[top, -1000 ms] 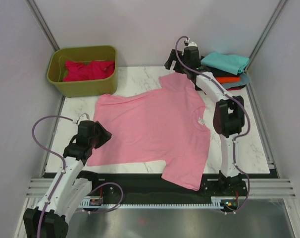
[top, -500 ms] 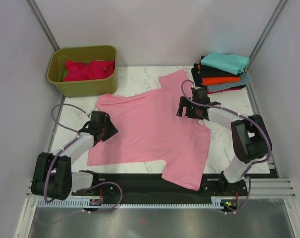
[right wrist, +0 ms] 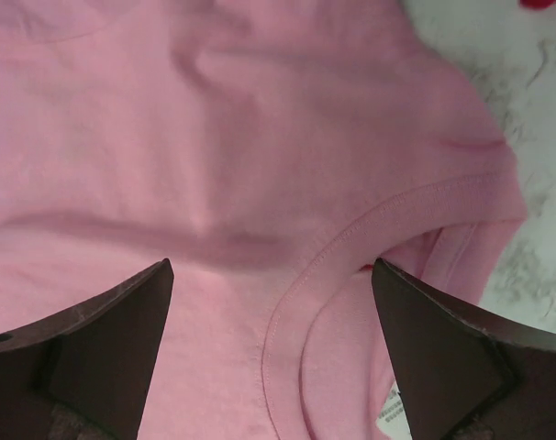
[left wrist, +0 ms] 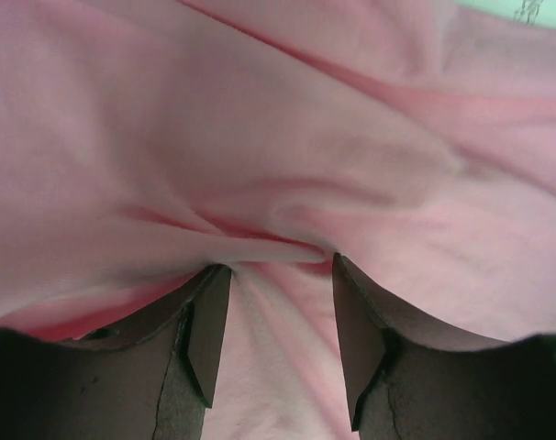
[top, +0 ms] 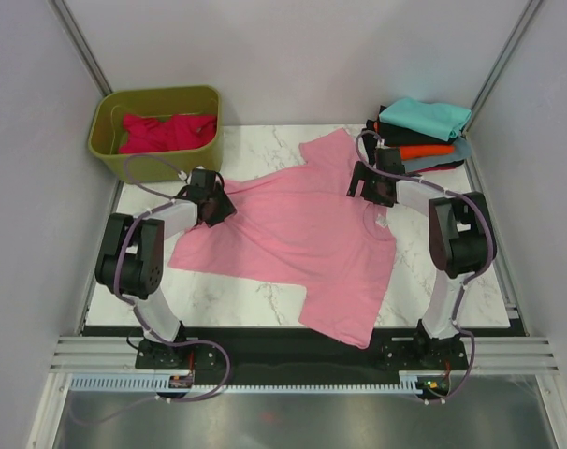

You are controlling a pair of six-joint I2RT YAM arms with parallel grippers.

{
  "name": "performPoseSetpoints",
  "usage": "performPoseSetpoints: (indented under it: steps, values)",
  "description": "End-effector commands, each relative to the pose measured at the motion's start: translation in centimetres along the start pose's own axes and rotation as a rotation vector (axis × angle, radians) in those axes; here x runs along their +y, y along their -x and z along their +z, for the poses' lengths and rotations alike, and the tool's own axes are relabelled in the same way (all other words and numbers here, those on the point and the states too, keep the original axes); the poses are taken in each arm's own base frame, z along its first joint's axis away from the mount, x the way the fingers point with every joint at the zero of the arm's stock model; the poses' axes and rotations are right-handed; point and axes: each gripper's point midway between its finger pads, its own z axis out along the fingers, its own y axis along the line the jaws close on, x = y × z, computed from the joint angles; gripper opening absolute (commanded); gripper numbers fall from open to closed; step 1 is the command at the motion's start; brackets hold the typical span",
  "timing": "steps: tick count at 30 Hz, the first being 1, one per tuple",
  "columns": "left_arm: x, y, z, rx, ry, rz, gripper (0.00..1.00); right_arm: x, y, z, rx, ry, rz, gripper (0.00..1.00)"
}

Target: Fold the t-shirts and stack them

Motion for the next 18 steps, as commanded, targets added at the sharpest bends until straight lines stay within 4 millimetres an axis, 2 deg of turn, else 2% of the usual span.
performPoseSetpoints:
  steps: [1,3,4,5,7,8,9,10,11,12,13,14,16,17,18]
  values:
    - [0.2,1.3,0.9,-0.005,0.048,0.055,0.56,-0.9,1.4,1.7,0.010,-0.027,0.010,0.98]
    - [-0.3,2.4,0.7,-0.014,0.036,0.052,0.56,-0.7,2.1,2.9,0.006,-0.030,0.007,0.98]
    - [0.1,2.3,0.4,0.002,0.047,0.047,0.56,0.0,3.8,3.0,-0.027,-0.010,0.002,0.98]
    - [-0.5,2.9,-0.6,-0.014,0.026,0.046,0.56,0.2,3.7,3.8,-0.014,-0.001,-0.003,0.98]
    - [0.0,2.3,-2.1,-0.014,0.025,0.043,0.57,1.4,4.2,3.6,-0.008,0.052,-0.016,0.98]
    - [-0.5,3.2,-4.2,-0.059,0.002,0.041,0.57,1.7,4.5,3.1,-0.014,0.067,-0.015,0.98]
    - [0.6,2.4,-5.2,-0.061,0.018,0.036,0.59,2.2,4.6,2.6,-0.018,0.090,-0.014,0.98]
    - [1.1,2.3,-6.3,-0.083,0.024,0.029,0.59,2.3,3.8,2.3,-0.007,0.101,-0.016,0.98]
    - [2.1,2.2,-7.3,-0.112,0.051,0.020,0.59,2.8,4.3,1.3,-0.024,0.123,-0.023,0.98]
    - [2.8,1.8,-9.5,-0.159,0.035,-0.007,0.60,3.3,4.2,0.8,-0.024,0.141,-0.032,0.98]
    - [3.6,1.4,-10.3,-0.175,0.047,-0.021,0.60,3.5,3.7,0.5,-0.016,0.146,-0.042,0.98]
    - [4.8,0.7,-11.1,-0.178,0.081,-0.031,0.61,3.9,4.1,-0.4,-0.031,0.158,-0.056,0.98]
    - [6.8,-0.7,-12.3,-0.188,0.121,-0.060,0.60,3.8,3.9,-1.4,-0.029,0.144,-0.063,0.98]
    - [8.3,-0.8,-12.7,-0.218,0.186,-0.069,0.59,4.0,4.6,-2.7,-0.054,0.146,-0.066,0.98]
    - [10.8,-2.6,-12.8,-0.189,0.280,-0.102,0.59,3.8,4.7,-3.4,-0.061,0.134,-0.061,0.98]
